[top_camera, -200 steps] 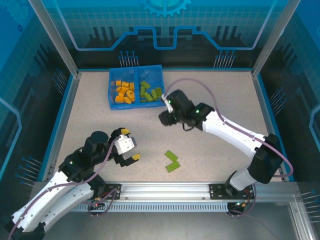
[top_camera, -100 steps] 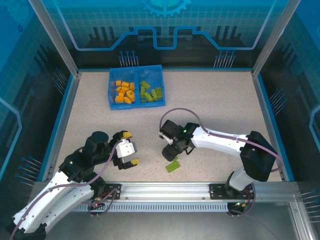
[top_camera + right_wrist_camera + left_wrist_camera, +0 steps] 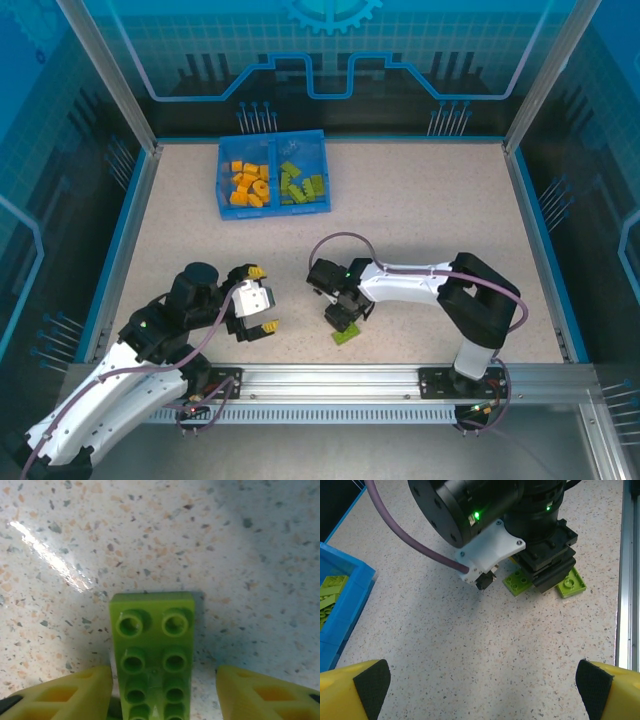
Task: Sort the legos into containers by color
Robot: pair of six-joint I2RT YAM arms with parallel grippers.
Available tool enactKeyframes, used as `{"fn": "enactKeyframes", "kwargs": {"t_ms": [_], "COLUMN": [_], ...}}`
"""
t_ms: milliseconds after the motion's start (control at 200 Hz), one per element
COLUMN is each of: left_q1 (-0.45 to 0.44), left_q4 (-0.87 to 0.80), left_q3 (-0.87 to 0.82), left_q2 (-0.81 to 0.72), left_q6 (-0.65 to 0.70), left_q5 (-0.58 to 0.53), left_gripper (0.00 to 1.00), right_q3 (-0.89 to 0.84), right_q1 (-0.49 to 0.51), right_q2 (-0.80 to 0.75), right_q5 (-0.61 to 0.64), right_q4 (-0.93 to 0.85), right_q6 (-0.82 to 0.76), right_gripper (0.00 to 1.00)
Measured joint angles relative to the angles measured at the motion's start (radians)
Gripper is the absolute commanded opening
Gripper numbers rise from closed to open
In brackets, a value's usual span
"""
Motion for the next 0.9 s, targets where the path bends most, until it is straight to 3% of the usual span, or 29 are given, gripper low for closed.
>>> {"fn": "enactKeyframes", "kwargs": {"t_ms": [260, 585, 900], "left_q1": [0.000, 0.000, 0.000], "left_q4": [-0.015, -0.028, -0.025], "left_q3": [0.000, 0.000, 0.000], "left_q2": [-0.007, -0.031, -0.056], "left_q6": [0.000, -0.001, -0.002], "left_q5": [0.003, 0.011, 0.013], "left_gripper": [0.99, 0.99, 0.99], "right_q3": [0.007, 0.019, 0.145], "right_q1": [0.016, -0.013, -0.090], "right_q2": [0.007, -0.024, -0.166], "right_q5": [-0.002, 0.040, 0.104], "right_q4": [0.000, 0.022, 0.056], "right_q6": [0.026, 0.048, 0.060], "right_gripper": [0.34, 0.32, 0.32]}}
